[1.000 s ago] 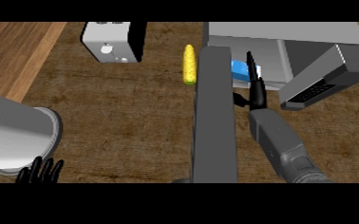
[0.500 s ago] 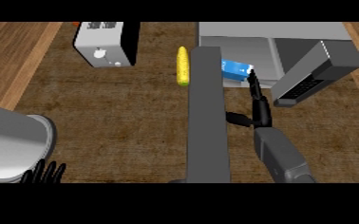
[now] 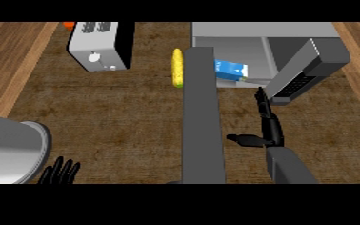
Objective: Pick up the milk, place it into the microwave and close the microwave
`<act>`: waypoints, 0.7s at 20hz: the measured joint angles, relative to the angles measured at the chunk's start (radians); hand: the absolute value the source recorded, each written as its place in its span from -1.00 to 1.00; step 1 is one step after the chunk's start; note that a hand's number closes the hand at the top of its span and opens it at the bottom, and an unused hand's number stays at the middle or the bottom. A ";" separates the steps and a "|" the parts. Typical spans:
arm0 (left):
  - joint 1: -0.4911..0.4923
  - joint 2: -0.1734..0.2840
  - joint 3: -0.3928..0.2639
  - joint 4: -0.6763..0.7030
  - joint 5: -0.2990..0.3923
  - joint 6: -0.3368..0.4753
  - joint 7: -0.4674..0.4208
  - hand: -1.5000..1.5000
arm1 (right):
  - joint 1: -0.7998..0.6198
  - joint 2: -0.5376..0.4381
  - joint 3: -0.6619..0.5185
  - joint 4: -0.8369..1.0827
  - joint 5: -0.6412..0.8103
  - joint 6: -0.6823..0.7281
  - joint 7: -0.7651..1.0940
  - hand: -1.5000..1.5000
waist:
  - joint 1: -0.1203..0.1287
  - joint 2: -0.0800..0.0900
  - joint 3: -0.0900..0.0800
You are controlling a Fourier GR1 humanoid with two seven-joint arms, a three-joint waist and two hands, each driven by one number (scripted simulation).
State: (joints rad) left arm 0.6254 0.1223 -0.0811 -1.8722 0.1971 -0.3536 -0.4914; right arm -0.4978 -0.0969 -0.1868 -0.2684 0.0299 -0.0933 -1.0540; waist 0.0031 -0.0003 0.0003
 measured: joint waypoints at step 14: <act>-0.174 -0.008 -0.169 0.126 -0.206 -0.013 0.062 1.00 | 0.294 -0.132 -0.013 -0.259 -0.077 0.131 0.023 -1.00 | -0.016 -0.003 -0.001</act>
State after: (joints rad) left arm 0.4513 0.1142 -0.2503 -1.7459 -0.0090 -0.3661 -0.4295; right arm -0.2037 -0.2294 -0.1994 -0.5277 -0.0468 0.0378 -1.0312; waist -0.0125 -0.0029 -0.0007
